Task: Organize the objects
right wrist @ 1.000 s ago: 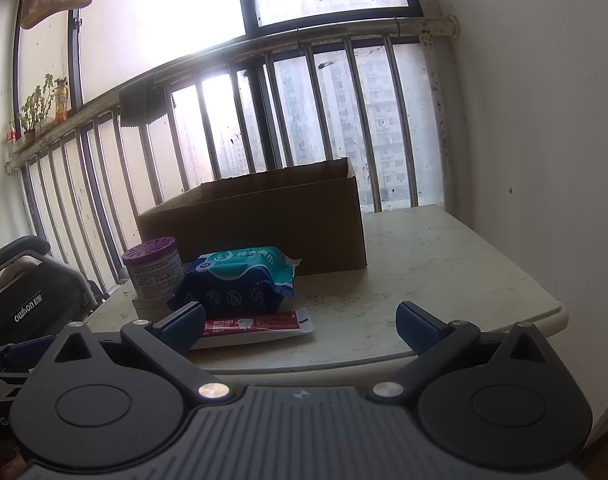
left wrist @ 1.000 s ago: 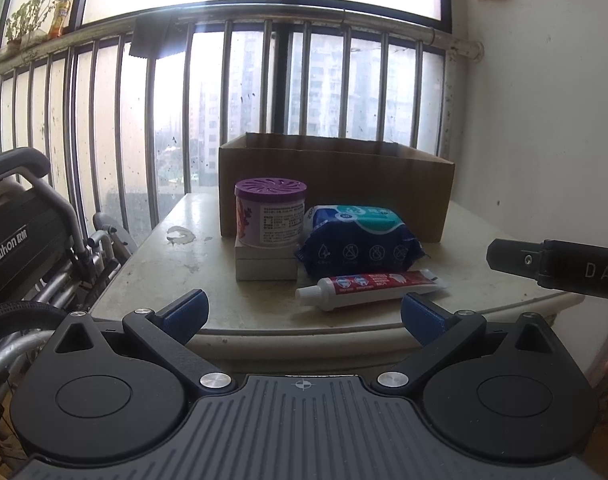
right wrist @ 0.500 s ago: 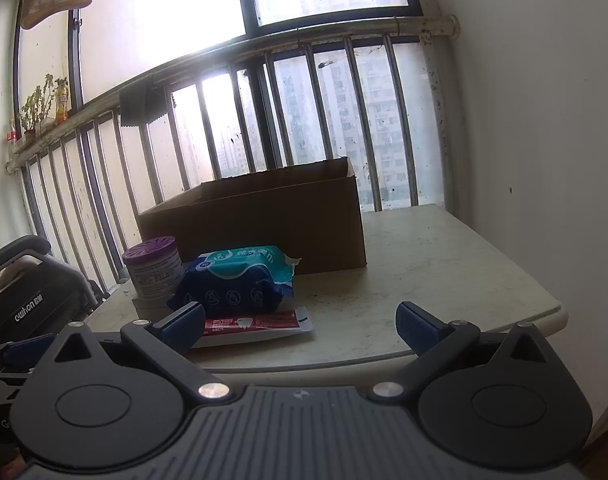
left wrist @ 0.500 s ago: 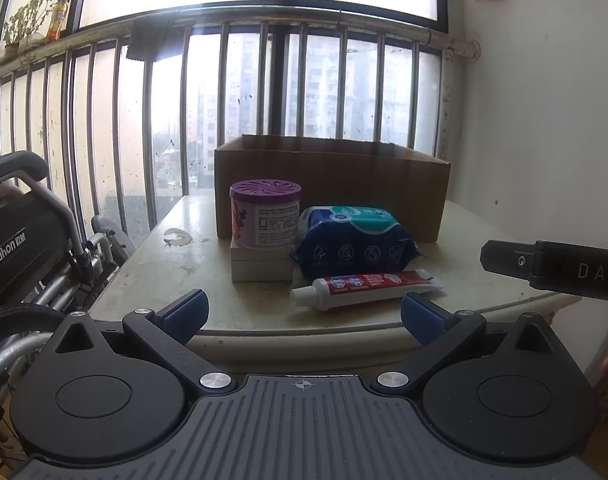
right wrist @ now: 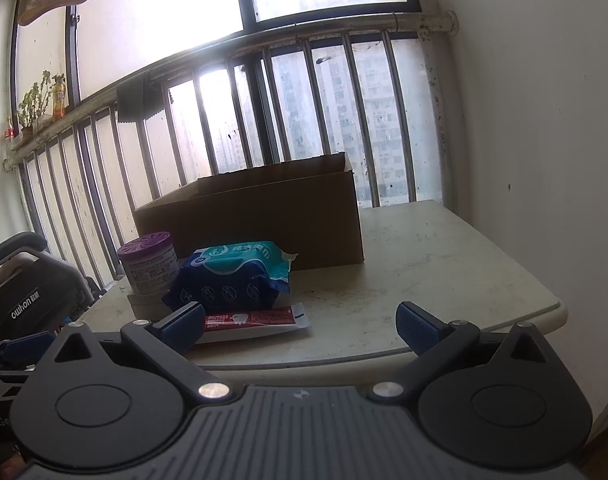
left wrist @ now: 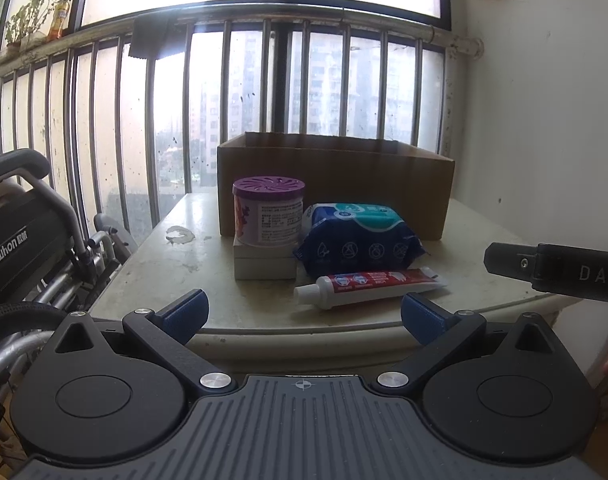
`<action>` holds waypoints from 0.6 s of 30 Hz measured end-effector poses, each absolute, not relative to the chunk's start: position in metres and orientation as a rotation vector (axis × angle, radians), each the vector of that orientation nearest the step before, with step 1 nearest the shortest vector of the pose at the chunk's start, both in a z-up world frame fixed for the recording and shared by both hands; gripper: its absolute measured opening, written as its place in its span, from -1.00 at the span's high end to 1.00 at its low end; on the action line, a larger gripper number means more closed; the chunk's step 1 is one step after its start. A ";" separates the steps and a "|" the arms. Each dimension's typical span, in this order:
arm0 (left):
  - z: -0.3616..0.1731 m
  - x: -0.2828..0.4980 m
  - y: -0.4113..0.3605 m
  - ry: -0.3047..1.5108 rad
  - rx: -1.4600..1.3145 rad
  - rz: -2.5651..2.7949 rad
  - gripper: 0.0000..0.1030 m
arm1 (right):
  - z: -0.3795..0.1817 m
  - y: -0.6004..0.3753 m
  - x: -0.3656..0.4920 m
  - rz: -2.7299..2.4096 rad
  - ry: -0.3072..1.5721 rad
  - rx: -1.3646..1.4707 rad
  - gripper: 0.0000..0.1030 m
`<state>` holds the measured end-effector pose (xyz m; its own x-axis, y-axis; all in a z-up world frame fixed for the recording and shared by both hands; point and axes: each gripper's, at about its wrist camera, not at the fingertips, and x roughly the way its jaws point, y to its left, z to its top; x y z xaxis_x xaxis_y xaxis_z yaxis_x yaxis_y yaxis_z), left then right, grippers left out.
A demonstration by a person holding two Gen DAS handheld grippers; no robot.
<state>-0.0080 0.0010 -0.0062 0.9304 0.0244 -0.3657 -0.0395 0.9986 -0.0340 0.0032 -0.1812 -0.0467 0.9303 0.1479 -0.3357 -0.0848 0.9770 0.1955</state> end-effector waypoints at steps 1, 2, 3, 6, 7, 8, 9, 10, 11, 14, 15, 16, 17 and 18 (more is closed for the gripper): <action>-0.006 -0.008 0.001 0.375 -0.041 0.034 -1.00 | -0.047 -0.181 0.003 0.120 0.357 0.179 -1.00; -0.007 -0.008 0.001 0.375 -0.040 0.038 -1.00 | -0.047 -0.181 0.004 0.120 0.358 0.179 -1.00; -0.007 -0.008 0.001 0.374 -0.037 0.043 -1.00 | -0.047 -0.181 0.004 0.120 0.359 0.179 -1.00; -0.007 -0.007 0.005 0.381 -0.071 0.012 -1.00 | -0.048 -0.180 0.005 0.119 0.363 0.176 -1.00; -0.007 -0.007 0.007 0.384 -0.085 0.005 -1.00 | -0.048 -0.180 0.005 0.120 0.363 0.175 -1.00; -0.008 -0.006 0.007 0.384 -0.091 0.006 -1.00 | -0.048 -0.180 0.006 0.120 0.363 0.174 -1.00; -0.008 -0.006 0.006 0.383 -0.084 0.015 -1.00 | -0.048 -0.180 0.006 0.120 0.364 0.175 -1.00; -0.008 -0.006 0.005 0.382 -0.073 0.025 -1.00 | -0.048 -0.180 0.006 0.121 0.365 0.174 -1.00; -0.008 -0.006 0.005 0.382 -0.065 0.032 -1.00 | -0.048 -0.179 0.006 0.121 0.364 0.173 -1.00; -0.008 -0.006 0.006 0.384 -0.071 0.030 -1.00 | -0.048 -0.179 0.006 0.122 0.365 0.173 -1.00; -0.008 -0.005 0.006 0.384 -0.073 0.029 -1.00 | -0.048 -0.179 0.006 0.123 0.366 0.172 -1.00; -0.009 -0.005 0.006 0.384 -0.071 0.030 -1.00 | -0.048 -0.179 0.007 0.122 0.367 0.172 -1.00; -0.009 -0.004 0.006 0.386 -0.068 0.030 -1.00 | -0.049 -0.179 0.007 0.121 0.367 0.172 -1.00; -0.009 -0.004 0.006 0.387 -0.068 0.032 -1.00 | -0.049 -0.180 0.007 0.119 0.367 0.172 -1.00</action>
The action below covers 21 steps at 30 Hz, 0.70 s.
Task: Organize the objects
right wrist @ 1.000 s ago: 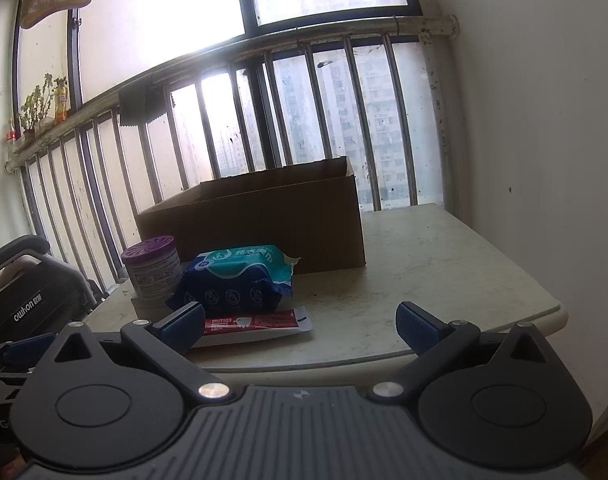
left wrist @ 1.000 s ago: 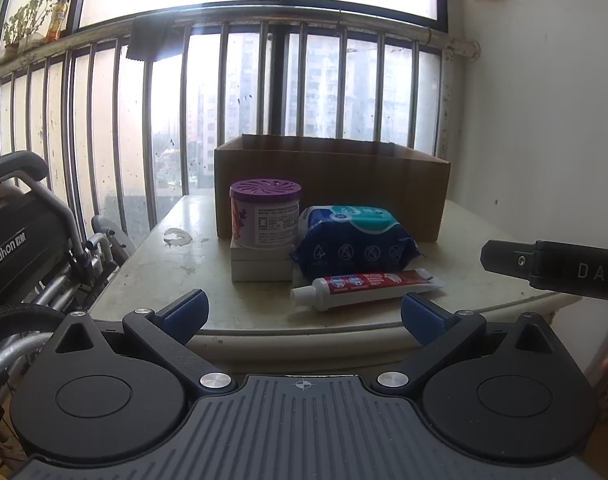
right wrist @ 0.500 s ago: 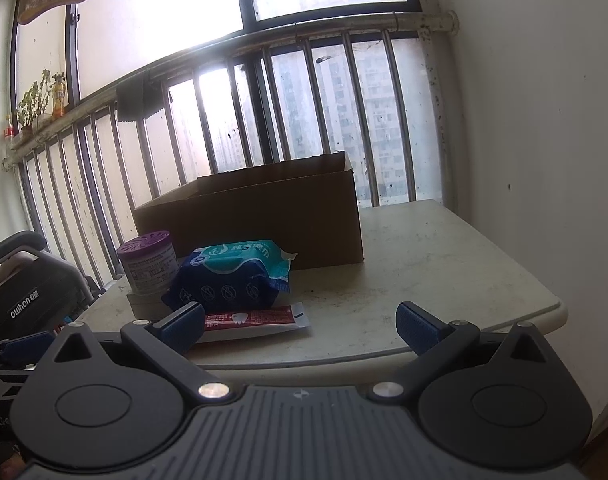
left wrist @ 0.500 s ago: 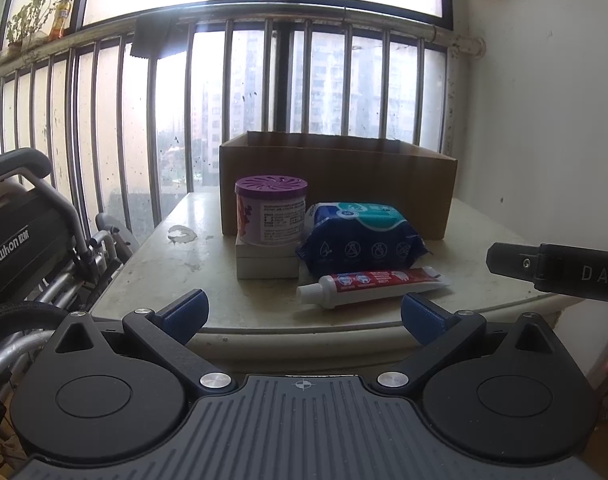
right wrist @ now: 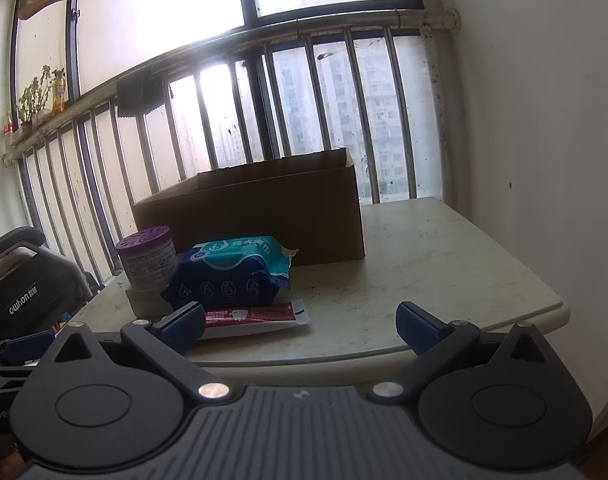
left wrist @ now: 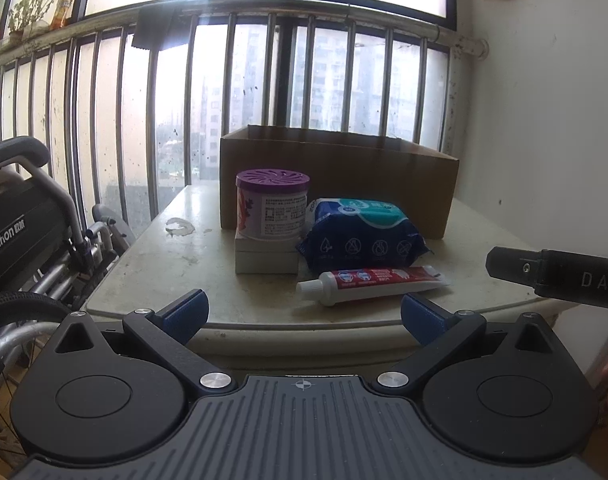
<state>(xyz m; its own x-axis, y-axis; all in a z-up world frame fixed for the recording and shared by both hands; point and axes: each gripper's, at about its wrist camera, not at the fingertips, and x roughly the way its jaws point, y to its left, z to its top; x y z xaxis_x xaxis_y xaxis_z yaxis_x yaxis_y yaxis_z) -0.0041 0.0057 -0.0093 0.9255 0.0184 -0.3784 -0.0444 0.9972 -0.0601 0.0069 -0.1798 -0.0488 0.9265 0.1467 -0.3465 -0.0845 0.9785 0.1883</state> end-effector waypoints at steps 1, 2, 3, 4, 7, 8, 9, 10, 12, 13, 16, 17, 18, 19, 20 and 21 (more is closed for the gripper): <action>-0.010 -0.004 0.006 0.388 -0.068 0.034 -1.00 | -0.049 -0.180 0.007 0.118 0.368 0.172 -1.00; -0.010 -0.004 0.006 0.388 -0.067 0.035 -1.00 | -0.049 -0.180 0.007 0.118 0.368 0.172 -1.00; -0.010 -0.004 0.006 0.387 -0.066 0.037 -1.00 | -0.049 -0.181 0.007 0.118 0.368 0.173 -1.00; -0.010 -0.004 0.006 0.388 -0.064 0.039 -1.00 | -0.049 -0.181 0.007 0.118 0.368 0.174 -1.00; -0.010 -0.004 0.007 0.388 -0.065 0.038 -1.00 | -0.049 -0.181 0.008 0.117 0.369 0.174 -1.00; -0.010 -0.004 0.007 0.388 -0.066 0.037 -1.00 | -0.050 -0.180 0.008 0.117 0.369 0.174 -1.00; -0.010 -0.004 0.007 0.389 -0.065 0.039 -1.00 | -0.050 -0.180 0.008 0.117 0.370 0.174 -1.00; -0.010 -0.004 0.007 0.388 -0.065 0.040 -1.00 | -0.050 -0.180 0.008 0.116 0.370 0.173 -1.00; -0.010 -0.004 0.008 0.388 -0.065 0.037 -1.00 | -0.050 -0.180 0.008 0.117 0.370 0.173 -1.00; -0.010 -0.005 0.008 0.387 -0.066 0.037 -1.00 | -0.050 -0.180 0.008 0.117 0.369 0.173 -1.00; -0.010 -0.005 0.008 0.387 -0.064 0.040 -1.00 | -0.050 -0.181 0.007 0.117 0.369 0.173 -1.00; -0.010 -0.005 0.007 0.387 -0.063 0.040 -1.00 | -0.050 -0.181 0.007 0.117 0.369 0.173 -1.00; -0.010 -0.005 0.007 0.387 -0.064 0.039 -1.00 | -0.050 -0.181 0.007 0.117 0.369 0.173 -1.00; -0.010 -0.005 0.007 0.387 -0.064 0.039 -1.00 | -0.050 -0.181 0.007 0.117 0.369 0.173 -1.00; -0.010 -0.005 0.007 0.387 -0.064 0.040 -1.00 | -0.050 -0.181 0.007 0.117 0.369 0.173 -1.00; -0.010 -0.005 0.007 0.386 -0.060 0.044 -1.00 | -0.050 -0.181 0.007 0.117 0.369 0.173 -1.00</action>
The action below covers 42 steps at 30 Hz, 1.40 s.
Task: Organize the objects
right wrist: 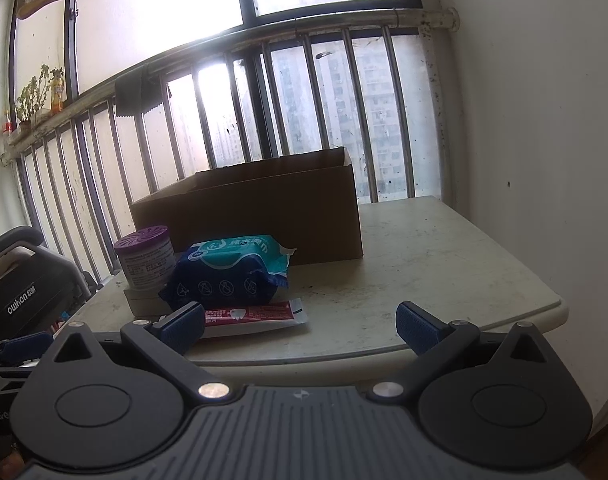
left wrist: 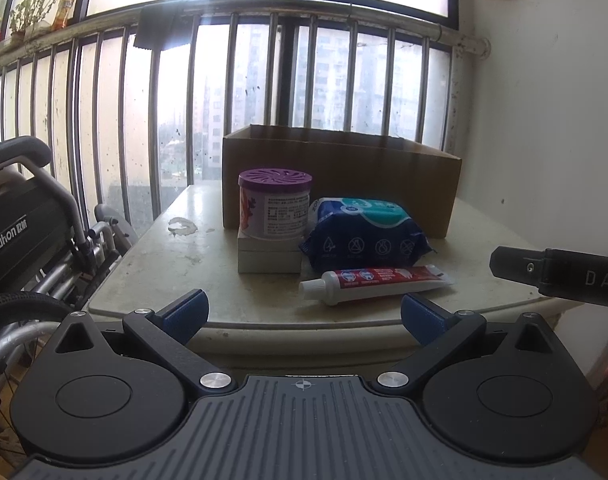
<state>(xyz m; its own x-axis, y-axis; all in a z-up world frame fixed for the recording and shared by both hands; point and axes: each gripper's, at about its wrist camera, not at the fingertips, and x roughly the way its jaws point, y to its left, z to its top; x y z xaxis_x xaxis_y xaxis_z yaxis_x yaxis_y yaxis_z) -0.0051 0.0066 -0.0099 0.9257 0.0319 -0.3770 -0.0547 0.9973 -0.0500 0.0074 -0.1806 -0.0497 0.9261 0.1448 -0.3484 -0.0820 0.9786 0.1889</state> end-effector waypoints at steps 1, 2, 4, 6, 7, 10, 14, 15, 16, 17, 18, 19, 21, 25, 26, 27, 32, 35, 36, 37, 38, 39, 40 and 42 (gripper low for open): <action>-0.010 -0.005 0.005 0.383 -0.050 0.053 -1.00 | -0.050 -0.181 0.007 0.117 0.369 0.172 -1.00; -0.010 -0.006 0.004 0.381 -0.039 0.060 -1.00 | -0.050 -0.181 0.007 0.117 0.369 0.172 -1.00; -0.009 -0.006 0.002 0.375 -0.025 0.069 -1.00 | -0.050 -0.181 0.007 0.116 0.370 0.173 -1.00; -0.009 -0.006 0.002 0.373 -0.029 0.061 -1.00 | -0.050 -0.181 0.007 0.116 0.372 0.171 -1.00; -0.010 -0.005 0.003 0.379 -0.034 0.060 -1.00 | -0.051 -0.181 0.007 0.115 0.373 0.169 -1.00; -0.013 -0.003 0.003 0.392 -0.032 0.068 -1.00 | -0.050 -0.182 0.006 0.112 0.373 0.166 -1.00; -0.012 -0.004 0.002 0.385 -0.026 0.070 -1.00 | -0.050 -0.183 0.005 0.111 0.371 0.169 -1.00; -0.012 -0.005 0.002 0.384 -0.027 0.070 -1.00 | -0.050 -0.183 0.005 0.110 0.370 0.169 -1.00; -0.011 -0.005 0.003 0.384 -0.027 0.071 -1.00 | -0.050 -0.183 0.005 0.110 0.371 0.169 -1.00; -0.011 -0.004 0.003 0.384 -0.027 0.072 -1.00 | -0.050 -0.183 0.005 0.110 0.372 0.169 -1.00; -0.011 -0.004 0.003 0.385 -0.027 0.073 -1.00 | -0.050 -0.183 0.005 0.111 0.372 0.168 -1.00; -0.012 -0.004 0.003 0.385 -0.027 0.074 -1.00 | -0.050 -0.183 0.005 0.112 0.372 0.168 -1.00; -0.012 -0.004 0.003 0.386 -0.029 0.075 -1.00 | -0.050 -0.183 0.005 0.112 0.372 0.168 -1.00; -0.012 -0.004 0.003 0.386 -0.027 0.074 -1.00 | -0.050 -0.183 0.004 0.110 0.371 0.169 -1.00; -0.012 -0.004 0.003 0.386 -0.027 0.073 -1.00 | -0.050 -0.184 0.004 0.110 0.373 0.169 -1.00; -0.012 -0.003 0.002 0.386 -0.026 0.072 -1.00 | -0.050 -0.184 0.004 0.111 0.374 0.169 -1.00; -0.012 -0.003 0.002 0.387 -0.025 0.075 -1.00 | -0.050 -0.184 0.005 0.110 0.379 0.171 -1.00; -0.012 -0.004 0.003 0.386 -0.027 0.078 -1.00 | -0.050 -0.184 0.005 0.111 0.379 0.171 -1.00; -0.012 -0.004 0.003 0.385 -0.027 0.079 -1.00 | -0.050 -0.184 0.005 0.110 0.378 0.170 -1.00; -0.012 -0.004 0.003 0.385 -0.027 0.079 -1.00 | -0.050 -0.184 0.005 0.110 0.379 0.170 -1.00; -0.012 -0.004 0.003 0.385 -0.027 0.080 -1.00 | -0.050 -0.184 0.005 0.110 0.379 0.171 -1.00; -0.013 -0.004 0.003 0.385 -0.027 0.080 -1.00 | -0.050 -0.184 0.005 0.110 0.379 0.170 -1.00; -0.013 -0.004 0.003 0.386 -0.026 0.080 -1.00 | -0.050 -0.184 0.005 0.110 0.379 0.170 -1.00; -0.012 -0.004 0.003 0.385 -0.026 0.081 -1.00 | -0.050 -0.184 0.005 0.110 0.378 0.171 -1.00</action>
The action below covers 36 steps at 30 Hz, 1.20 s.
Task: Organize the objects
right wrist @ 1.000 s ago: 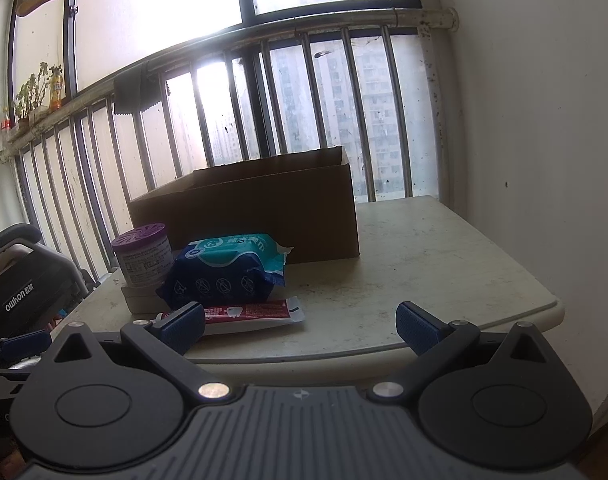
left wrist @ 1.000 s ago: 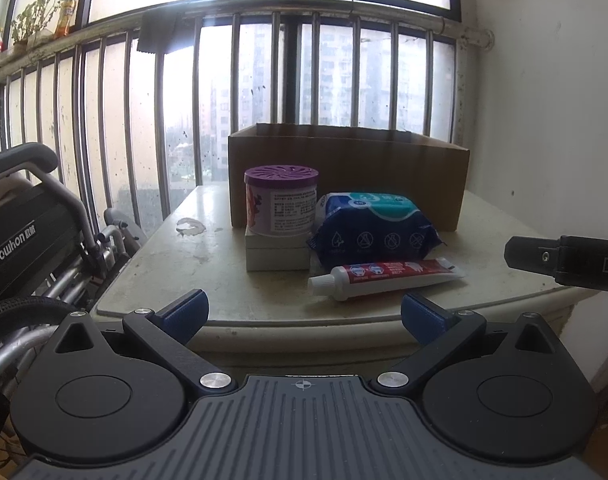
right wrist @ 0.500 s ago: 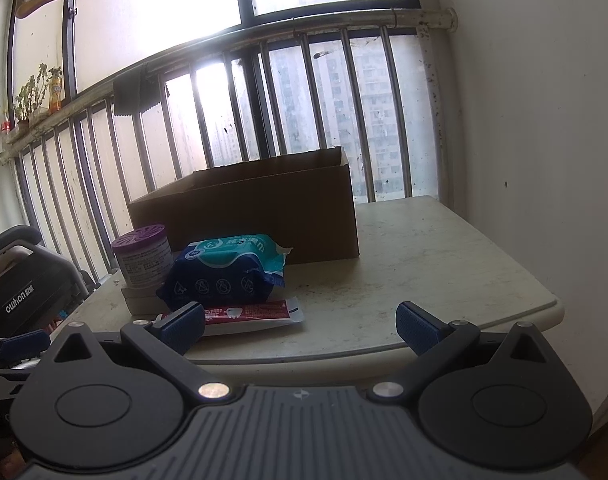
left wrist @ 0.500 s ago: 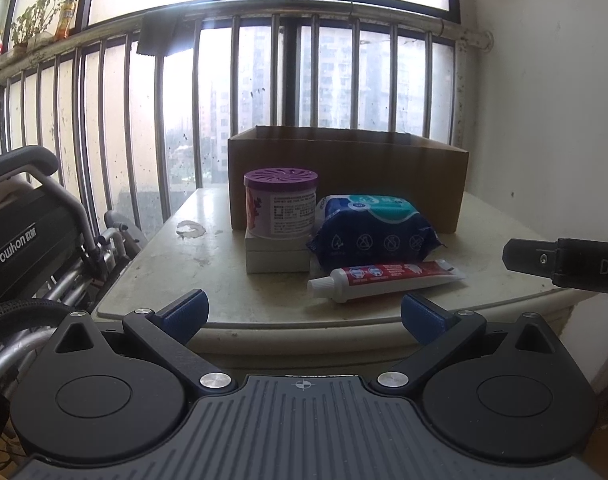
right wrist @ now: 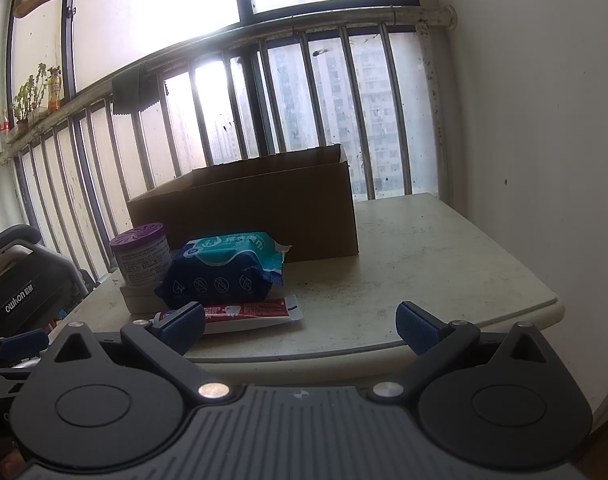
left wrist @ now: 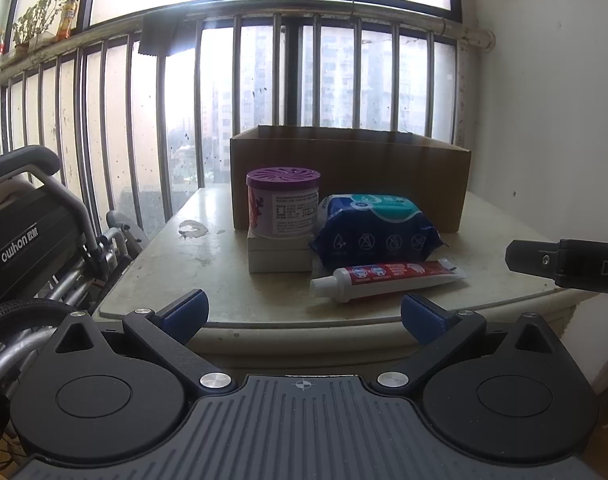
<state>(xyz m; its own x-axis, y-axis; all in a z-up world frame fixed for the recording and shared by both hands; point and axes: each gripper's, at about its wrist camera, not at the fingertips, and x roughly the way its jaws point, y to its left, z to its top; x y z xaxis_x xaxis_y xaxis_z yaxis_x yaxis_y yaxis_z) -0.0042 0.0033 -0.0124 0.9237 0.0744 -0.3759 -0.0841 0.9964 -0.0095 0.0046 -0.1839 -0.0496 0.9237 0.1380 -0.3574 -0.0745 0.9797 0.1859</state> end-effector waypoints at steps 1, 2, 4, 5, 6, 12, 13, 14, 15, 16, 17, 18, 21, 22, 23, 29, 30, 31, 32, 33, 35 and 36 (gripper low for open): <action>-0.012 -0.004 0.003 0.384 -0.026 0.081 -1.00 | -0.050 -0.184 0.004 0.109 0.378 0.171 -1.00; -0.012 -0.004 0.003 0.384 -0.026 0.081 -1.00 | -0.050 -0.184 0.005 0.111 0.378 0.172 -1.00; -0.012 -0.004 0.004 0.384 -0.025 0.082 -1.00 | -0.050 -0.184 0.005 0.111 0.379 0.172 -1.00; -0.012 -0.004 0.004 0.384 -0.025 0.082 -1.00 | -0.050 -0.184 0.005 0.113 0.381 0.172 -1.00; -0.012 -0.004 0.004 0.385 -0.025 0.083 -1.00 | -0.050 -0.184 0.005 0.116 0.382 0.171 -1.00; -0.013 -0.004 0.003 0.386 -0.019 0.090 -1.00 | -0.050 -0.181 0.005 0.088 0.383 0.139 -1.00; -0.013 -0.004 0.002 0.384 -0.010 0.097 -1.00 | -0.050 -0.181 0.005 0.090 0.383 0.140 -1.00; -0.013 -0.004 0.001 0.383 0.000 0.104 -1.00 | -0.050 -0.182 0.006 0.095 0.383 0.148 -1.00; -0.013 -0.004 0.001 0.379 0.005 0.111 -1.00 | -0.050 -0.183 0.006 0.098 0.383 0.154 -1.00; -0.013 -0.004 0.001 0.376 0.003 0.118 -1.00 | -0.051 -0.184 0.006 0.097 0.384 0.158 -1.00; -0.013 -0.004 0.001 0.374 0.003 0.122 -1.00 | -0.051 -0.184 0.007 0.092 0.385 0.157 -1.00; -0.013 -0.004 0.001 0.374 0.004 0.120 -1.00 | -0.051 -0.184 0.007 0.089 0.386 0.154 -1.00; -0.014 -0.003 0.002 0.379 0.009 0.117 -1.00 | -0.051 -0.186 0.007 0.095 0.386 0.161 -1.00; -0.014 -0.003 0.002 0.379 0.012 0.121 -1.00 | -0.051 -0.186 0.007 0.098 0.386 0.165 -1.00; -0.015 -0.002 0.002 0.382 0.011 0.126 -1.00 | -0.051 -0.187 0.008 0.102 0.386 0.170 -1.00; -0.014 -0.002 0.003 0.382 0.007 0.126 -1.00 | -0.051 -0.186 0.008 0.115 0.387 0.174 -1.00; -0.014 -0.002 0.003 0.381 0.007 0.124 -1.00 | -0.051 -0.186 0.008 0.117 0.388 0.173 -1.00; -0.014 -0.002 0.003 0.381 0.007 0.121 -1.00 | -0.051 -0.185 0.008 0.117 0.388 0.171 -1.00; -0.014 -0.003 0.003 0.381 0.006 0.120 -1.00 | -0.051 -0.185 0.008 0.117 0.389 0.170 -1.00; -0.014 -0.003 0.002 0.381 0.005 0.119 -1.00 | -0.051 -0.184 0.008 0.117 0.389 0.169 -1.00; -0.014 -0.003 0.002 0.381 0.005 0.117 -1.00 | -0.051 -0.184 0.007 0.117 0.388 0.168 -1.00; -0.014 -0.003 0.002 0.381 0.005 0.117 -1.00 | -0.051 -0.184 0.007 0.117 0.387 0.168 -1.00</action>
